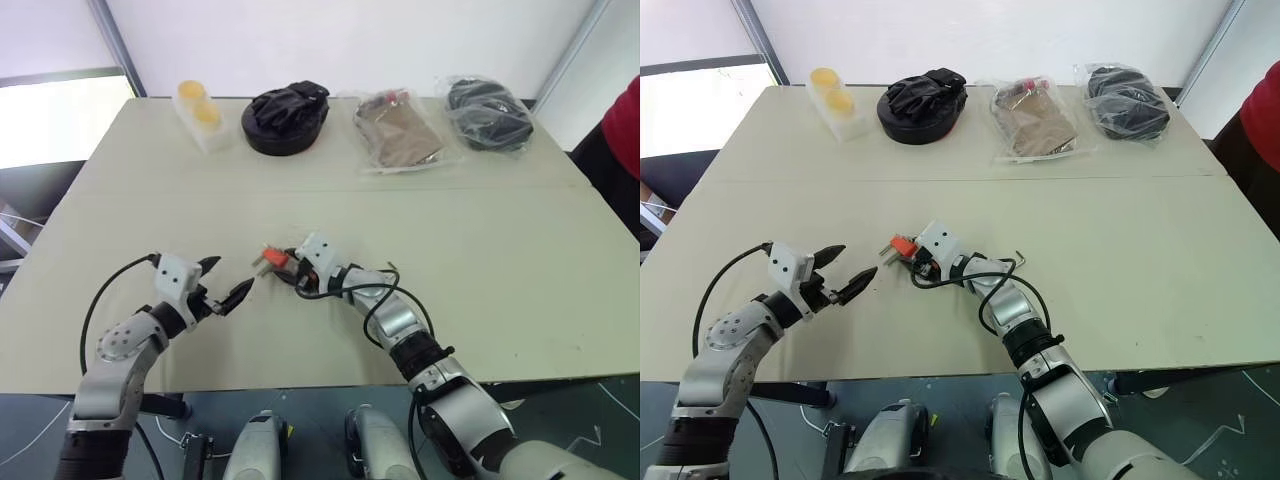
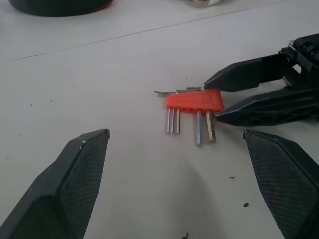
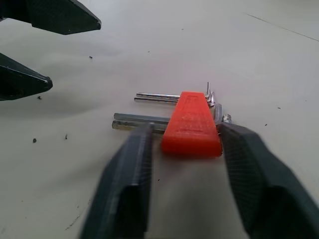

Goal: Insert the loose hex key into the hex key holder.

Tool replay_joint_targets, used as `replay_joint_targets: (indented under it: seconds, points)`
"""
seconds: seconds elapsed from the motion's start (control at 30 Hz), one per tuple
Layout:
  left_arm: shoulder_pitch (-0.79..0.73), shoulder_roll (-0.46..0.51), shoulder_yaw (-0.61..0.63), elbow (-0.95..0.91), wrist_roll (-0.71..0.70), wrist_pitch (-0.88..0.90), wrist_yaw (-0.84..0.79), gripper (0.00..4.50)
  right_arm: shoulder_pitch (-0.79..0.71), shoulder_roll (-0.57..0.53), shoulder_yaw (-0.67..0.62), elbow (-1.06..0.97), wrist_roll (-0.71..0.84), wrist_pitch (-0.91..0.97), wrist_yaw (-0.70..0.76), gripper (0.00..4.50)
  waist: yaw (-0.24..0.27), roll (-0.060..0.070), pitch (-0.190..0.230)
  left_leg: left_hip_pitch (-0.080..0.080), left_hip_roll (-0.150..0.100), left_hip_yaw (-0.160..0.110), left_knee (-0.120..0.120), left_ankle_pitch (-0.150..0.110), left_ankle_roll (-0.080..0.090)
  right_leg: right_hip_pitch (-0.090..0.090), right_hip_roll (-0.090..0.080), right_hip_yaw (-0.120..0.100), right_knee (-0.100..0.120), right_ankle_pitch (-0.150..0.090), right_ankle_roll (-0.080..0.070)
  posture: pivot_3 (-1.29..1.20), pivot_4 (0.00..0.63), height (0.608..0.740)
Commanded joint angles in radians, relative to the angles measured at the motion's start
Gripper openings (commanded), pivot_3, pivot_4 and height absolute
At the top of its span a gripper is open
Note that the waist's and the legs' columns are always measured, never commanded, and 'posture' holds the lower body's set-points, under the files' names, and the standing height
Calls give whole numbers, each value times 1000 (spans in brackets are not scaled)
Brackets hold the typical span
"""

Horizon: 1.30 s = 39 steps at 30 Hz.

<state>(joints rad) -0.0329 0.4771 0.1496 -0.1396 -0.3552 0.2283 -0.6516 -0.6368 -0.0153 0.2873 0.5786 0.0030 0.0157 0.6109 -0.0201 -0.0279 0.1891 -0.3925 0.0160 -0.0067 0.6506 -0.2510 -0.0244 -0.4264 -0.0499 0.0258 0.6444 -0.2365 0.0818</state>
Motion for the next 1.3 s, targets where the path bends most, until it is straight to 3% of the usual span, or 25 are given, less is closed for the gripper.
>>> replay_joint_targets:
  seconds: [0.03,0.33,0.57,0.87,1.07,1.3]
  points:
    - [-6,1,0,-30,7,-23,1,4500,2,11,-1,13,-7,10,1,1014,0,0,0,0,0,0,0,0,0,0,0,0,0,0,0,0,150,740]
    - [-35,8,4,21,-23,1,-39,4500,-13,-48,14,-67,-32,-10,42,1014,1,0,0,0,0,0,0,0,0,0,0,0,0,0,0,0,150,740]
    - [-168,8,-14,192,-65,6,-158,4500,-94,-238,62,-110,-166,-330,92,1014,2,0,0,0,-3,3,0,0,0,0,1,0,-1,-1,-1,0,150,740]
    - [-455,-1,-55,324,-199,206,-375,4500,-222,-424,92,-20,-316,-795,54,1014,-1,0,1,-1,-2,2,0,0,0,0,4,0,0,0,0,0,150,740]
    - [-595,-37,-94,442,-226,263,-509,4500,-274,-481,85,35,-394,-941,-21,1014,-1,0,1,-1,-3,2,-1,0,0,0,4,0,-1,0,0,0,150,740]
    - [-687,-73,-110,579,-190,230,-580,4500,-281,-491,78,27,-411,-969,-59,1014,-2,0,1,-1,-2,2,-1,0,0,0,5,0,0,0,0,0,150,740]
